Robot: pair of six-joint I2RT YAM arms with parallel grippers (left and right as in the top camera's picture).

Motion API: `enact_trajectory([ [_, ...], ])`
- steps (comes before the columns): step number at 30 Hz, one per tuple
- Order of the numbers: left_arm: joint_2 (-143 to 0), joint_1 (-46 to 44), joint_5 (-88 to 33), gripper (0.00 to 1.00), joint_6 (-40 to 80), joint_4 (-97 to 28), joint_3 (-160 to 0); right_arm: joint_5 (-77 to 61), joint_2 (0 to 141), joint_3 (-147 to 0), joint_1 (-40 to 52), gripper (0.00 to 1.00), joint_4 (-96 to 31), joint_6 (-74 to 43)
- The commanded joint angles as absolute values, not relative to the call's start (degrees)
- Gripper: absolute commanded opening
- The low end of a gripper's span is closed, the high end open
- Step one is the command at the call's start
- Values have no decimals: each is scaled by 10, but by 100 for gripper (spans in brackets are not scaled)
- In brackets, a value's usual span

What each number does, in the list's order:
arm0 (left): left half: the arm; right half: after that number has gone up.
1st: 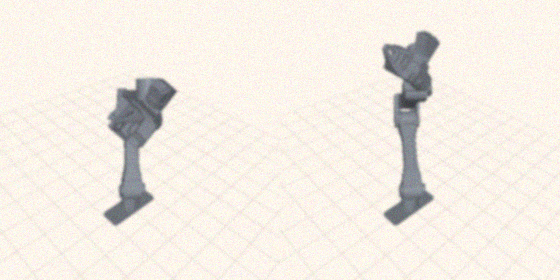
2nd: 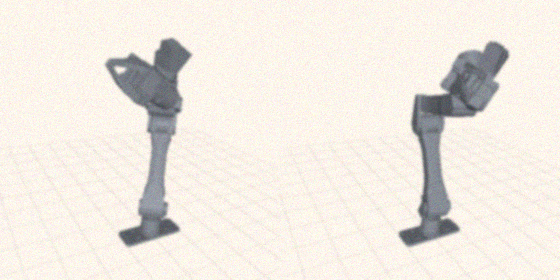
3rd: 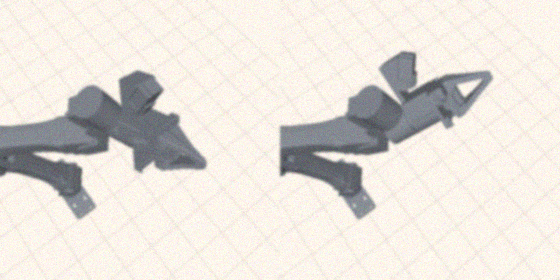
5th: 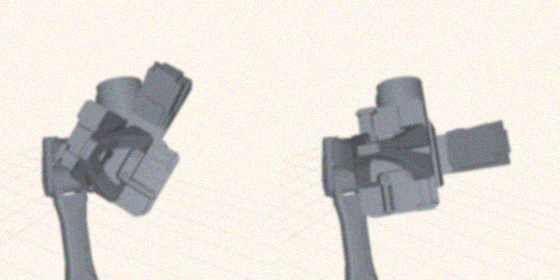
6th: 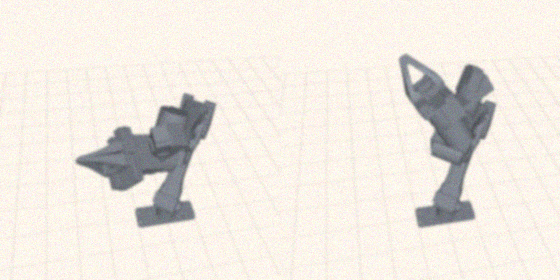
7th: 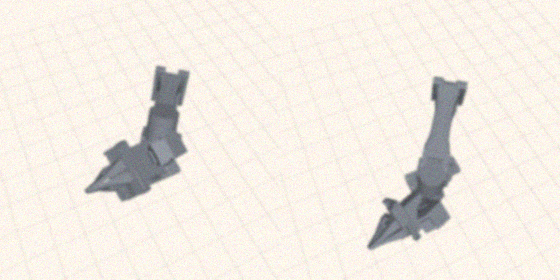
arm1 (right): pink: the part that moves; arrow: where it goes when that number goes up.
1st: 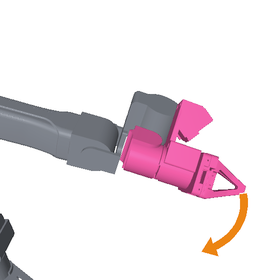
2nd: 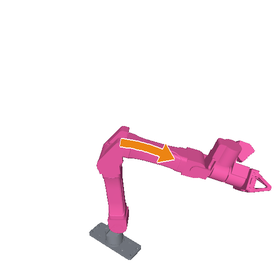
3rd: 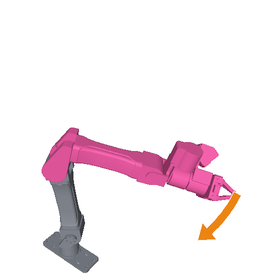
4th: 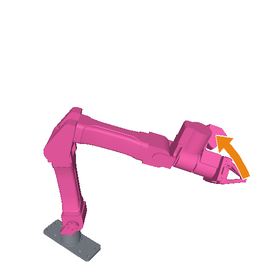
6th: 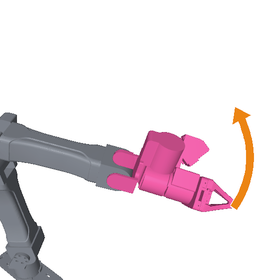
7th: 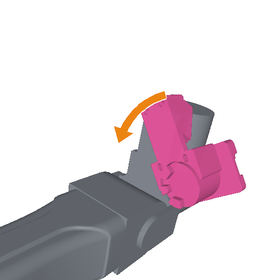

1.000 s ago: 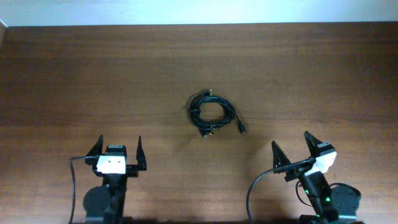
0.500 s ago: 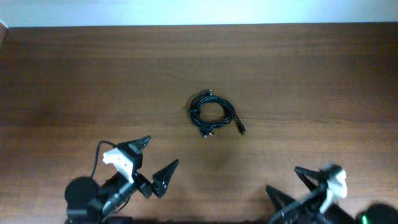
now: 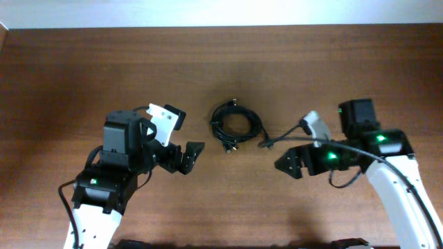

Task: Untangle cables
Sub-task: 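Reach both grippers to the tangled black cable and grasp it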

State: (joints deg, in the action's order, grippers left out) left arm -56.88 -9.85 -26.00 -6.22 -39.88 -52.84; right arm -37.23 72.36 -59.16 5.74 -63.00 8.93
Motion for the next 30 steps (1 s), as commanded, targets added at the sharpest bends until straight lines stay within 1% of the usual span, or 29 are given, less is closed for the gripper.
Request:
enact_trajectory([
  [1,-573,-100,-239,99,-79,-373,-537,-336,717,-598,133,99,-522,101],
  [2,-573,-100,-239,99,-79,-362,-537,-295,717,-598,168,99,-473,115],
  [3,-573,-100,-239,100,-79,-351,-537,-275,717,-598,186,99,-451,134],
  [4,-573,-100,-238,98,-79,-339,-537,-260,717,-598,194,99,-436,133],
  [6,-574,-100,-182,95,-78,-325,-537,-250,717,-598,195,97,-412,132],
  [7,-575,-100,-149,92,-78,-321,-537,-250,717,-598,196,88,-408,131],
  [8,-581,-100,-137,89,-65,-316,-537,-250,721,-598,196,86,-409,131],
  [9,-597,-100,-137,88,-56,-315,-537,-240,740,-598,196,86,-419,131],
  [10,-614,-104,-137,86,-56,-316,-537,-232,768,-598,198,82,-429,134],
  [11,-634,-109,-137,85,-56,-315,-537,-223,802,-598,202,82,-430,136],
  [13,-675,-117,-137,84,-56,-309,-537,-222,898,-598,241,82,-430,142],
  [15,-693,-119,-137,84,-56,-311,-537,-219,938,-598,277,82,-424,148],
  [16,-698,-120,-137,84,-56,-311,-537,-206,943,-598,297,80,-419,148],
  [18,-698,-120,-137,84,-57,-309,-537,-154,941,-600,330,78,-385,147],
  [19,-698,-120,-137,79,-57,-306,-537,-140,941,-600,335,75,-365,143],
  [20,-698,-120,-137,79,-57,-303,-537,-133,941,-600,337,73,-347,127],
  [21,-701,-120,-136,79,-57,-287,-537,-113,941,-600,338,73,-314,79],
  [22,-716,-120,-137,78,-72,-263,-537,-97,938,-607,337,73,-297,42],
  [23,-738,-120,-155,73,-99,-252,-537,-96,923,-626,337,73,-298,39],
  [24,-759,-120,-185,71,-131,-242,-537,-95,906,-645,337,73,-301,40],
  [25,-791,-120,-193,70,-136,-209,-537,-79,877,-682,337,74,-313,40],
  [27,-836,-120,-208,73,-171,-162,-537,-46,843,-722,337,75,-345,42],
  [28,-876,-120,-281,74,-248,-141,-537,-8,810,-749,337,78,-388,42],
  [29,-903,-120,-337,73,-316,-139,-537,2,794,-751,337,78,-408,42],
  [30,-920,-120,-350,72,-349,-138,-537,3,779,-751,337,78,-430,42],
])
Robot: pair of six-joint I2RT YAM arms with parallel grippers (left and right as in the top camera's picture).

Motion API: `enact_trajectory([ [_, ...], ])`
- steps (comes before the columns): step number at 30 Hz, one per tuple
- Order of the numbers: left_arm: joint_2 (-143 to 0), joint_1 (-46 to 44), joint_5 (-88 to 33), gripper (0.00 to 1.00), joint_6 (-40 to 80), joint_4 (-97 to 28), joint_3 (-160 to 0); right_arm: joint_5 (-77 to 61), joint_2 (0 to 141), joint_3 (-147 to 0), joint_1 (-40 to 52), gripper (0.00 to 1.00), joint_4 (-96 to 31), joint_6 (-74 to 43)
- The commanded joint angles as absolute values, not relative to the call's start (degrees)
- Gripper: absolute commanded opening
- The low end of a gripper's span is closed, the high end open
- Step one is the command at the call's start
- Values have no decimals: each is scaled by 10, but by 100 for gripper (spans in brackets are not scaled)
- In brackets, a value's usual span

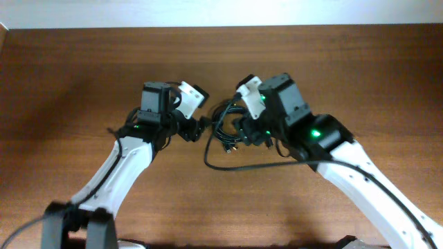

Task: Untangle cables
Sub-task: 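Reach both grippers to the tangled black cable and grasp it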

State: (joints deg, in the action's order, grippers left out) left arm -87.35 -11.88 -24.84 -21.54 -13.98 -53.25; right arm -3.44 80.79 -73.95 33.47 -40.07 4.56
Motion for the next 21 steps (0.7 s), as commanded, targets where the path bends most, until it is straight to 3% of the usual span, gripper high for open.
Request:
enact_trajectory([
  [1,-941,-120,-350,68,-380,-129,-537,3,766,-751,337,78,-450,42],
  [3,-968,-120,-350,57,-390,-92,-537,3,754,-751,337,79,-477,42],
  [4,-979,-120,-349,43,-409,-68,-537,3,754,-751,337,79,-493,42],
  [14,-1092,-120,-348,45,-409,7,-537,-28,754,-751,337,79,-539,35],
  [15,-1096,-120,-348,41,-409,13,-537,-30,754,-751,337,79,-541,30],
  [17,-1105,-124,-348,25,-409,34,-537,-43,754,-751,337,79,-547,24],
  [18,-1109,-129,-348,9,-409,46,-537,-43,754,-751,337,79,-551,24],
  [19,-1111,-134,-348,0,-408,54,-537,-43,754,-751,337,79,-556,24],
  [21,-1110,-154,-353,0,-408,60,-537,-45,754,-751,337,78,-567,24],
])
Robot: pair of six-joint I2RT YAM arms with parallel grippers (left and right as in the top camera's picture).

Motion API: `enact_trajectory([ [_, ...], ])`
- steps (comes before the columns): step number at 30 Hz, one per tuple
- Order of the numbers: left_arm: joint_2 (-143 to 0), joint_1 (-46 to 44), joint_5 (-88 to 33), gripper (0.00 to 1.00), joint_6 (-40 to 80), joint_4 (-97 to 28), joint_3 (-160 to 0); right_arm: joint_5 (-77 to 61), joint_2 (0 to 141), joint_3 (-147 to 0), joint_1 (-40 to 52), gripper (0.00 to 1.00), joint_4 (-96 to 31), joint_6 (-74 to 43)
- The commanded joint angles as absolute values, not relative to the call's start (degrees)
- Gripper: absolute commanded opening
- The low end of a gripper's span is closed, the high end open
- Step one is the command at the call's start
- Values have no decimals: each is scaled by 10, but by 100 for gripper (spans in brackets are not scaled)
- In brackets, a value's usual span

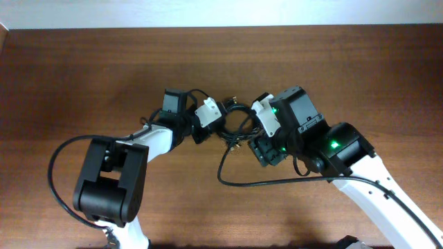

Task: Untangle cables
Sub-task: 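Reach both grippers to the tangled black cable and grasp it, then pull the cable apart, right gripper moving right away from left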

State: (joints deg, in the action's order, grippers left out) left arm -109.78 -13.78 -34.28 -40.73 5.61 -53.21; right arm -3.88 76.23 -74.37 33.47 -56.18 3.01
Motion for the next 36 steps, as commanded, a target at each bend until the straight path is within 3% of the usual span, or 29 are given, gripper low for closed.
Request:
enact_trajectory([
  [1,-1105,-163,-394,0,-397,69,-538,-45,754,-751,337,68,-568,25],
  [3,-1071,-165,-412,0,-358,70,-542,-43,754,-751,337,59,-568,25],
  [9,-738,-165,-411,0,-354,46,-543,-43,767,-748,337,45,-582,24],
  [13,-749,-165,-377,0,-356,-8,-543,-45,785,-748,337,38,-582,10],
  [15,-752,-165,-377,0,-356,-17,-543,-45,785,-748,337,58,-547,10],
  [17,-752,-165,-377,0,-356,-18,-543,-62,787,-748,337,70,-495,12],
  [19,-752,-164,-377,0,-356,-18,-543,-115,804,-748,338,71,-452,12],
  [22,-752,-165,-377,0,-356,-24,-543,-115,836,-748,338,63,-449,12],
  [23,-752,-165,-377,0,-356,-25,-543,-116,842,-748,338,54,-445,12],
  [24,-752,-165,-378,0,-356,-25,-543,-116,846,-748,338,52,-434,17],
  [31,-752,-165,-378,0,-356,-40,-543,-112,859,-748,338,43,-356,42],
  [34,-752,-165,-378,0,-356,-40,-543,-122,894,-748,338,24,-356,42],
  [36,-752,-165,-378,0,-356,-40,-543,-124,896,-748,338,6,-356,42],
])
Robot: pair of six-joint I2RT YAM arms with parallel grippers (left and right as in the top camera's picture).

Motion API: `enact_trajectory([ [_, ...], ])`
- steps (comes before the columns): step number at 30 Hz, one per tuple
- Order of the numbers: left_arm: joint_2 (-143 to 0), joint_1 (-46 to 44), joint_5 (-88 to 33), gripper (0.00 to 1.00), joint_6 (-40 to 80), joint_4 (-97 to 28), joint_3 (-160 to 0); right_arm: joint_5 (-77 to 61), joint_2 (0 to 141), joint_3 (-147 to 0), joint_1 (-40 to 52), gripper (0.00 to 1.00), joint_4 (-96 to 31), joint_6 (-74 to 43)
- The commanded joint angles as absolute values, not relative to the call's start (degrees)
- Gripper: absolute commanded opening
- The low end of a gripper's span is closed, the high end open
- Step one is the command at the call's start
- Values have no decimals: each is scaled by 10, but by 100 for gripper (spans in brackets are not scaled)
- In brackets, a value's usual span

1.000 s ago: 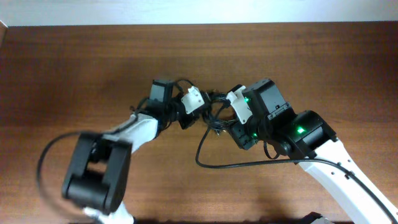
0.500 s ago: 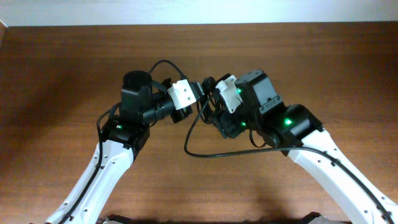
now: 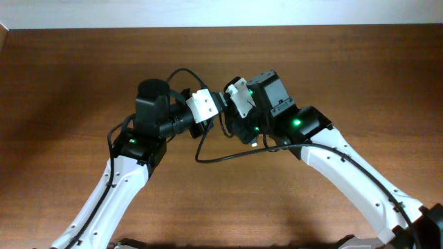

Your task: Untangle cables

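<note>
The black cable bundle lies at mid-table and is almost wholly covered by the two wrists; only a short dark stretch shows between them. My left gripper reaches in from the left under its white camera block, at the bundle's left side. From the right, my right gripper points down onto the bundle. Both pairs of fingers are hidden by the wrists above them, so neither open nor shut can be read, nor any hold on the cable.
The brown wooden table fills the view, with a pale wall strip along its far edge. A loose black arm lead loops on the table just in front of the two grippers.
The left arm has changed its pose, its elbow now lower and further left, with the gripper still at the bundle. The right wrist has moved left and further back, now over the bundle.
Both grippers first stood apart, on either side of the coiled cable lying in plain view. Then both had closed in on the coil from left and right. Later they were touching its sides, and now they meet over it and hide it.
</note>
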State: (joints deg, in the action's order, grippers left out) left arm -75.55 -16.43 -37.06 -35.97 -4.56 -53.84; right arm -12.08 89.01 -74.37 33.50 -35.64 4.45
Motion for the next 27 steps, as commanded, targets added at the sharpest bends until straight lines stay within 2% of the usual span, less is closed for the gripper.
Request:
enact_trajectory([
  [1,-752,-165,-377,0,-356,-40,-543,-124,896,-748,338,4,-359,41],
  [3,-752,-164,-368,0,-356,-40,-543,-90,895,-748,337,4,-371,6],
  [9,-752,-164,-87,0,-329,-61,-543,216,805,-748,337,4,-446,-119],
  [11,-752,-164,29,0,-272,-62,-543,276,765,-748,337,4,-468,-156],
  [12,-752,-162,126,0,-204,-61,-543,315,725,-748,337,4,-483,-158],
  [14,-752,-116,197,0,-62,-77,-543,385,652,-748,337,4,-518,-175],
  [17,-752,-25,197,0,70,-127,-543,509,566,-748,337,4,-562,-220],
  [20,-752,48,199,0,153,-155,-543,622,497,-748,337,4,-606,-292],
  [23,-752,96,182,0,204,-176,-543,649,466,-748,337,4,-622,-308],
  [26,-752,98,-30,0,195,-151,-543,604,480,-748,337,4,-622,-307],
  [27,-752,98,-152,0,153,-122,-543,563,495,-748,337,4,-622,-307],
])
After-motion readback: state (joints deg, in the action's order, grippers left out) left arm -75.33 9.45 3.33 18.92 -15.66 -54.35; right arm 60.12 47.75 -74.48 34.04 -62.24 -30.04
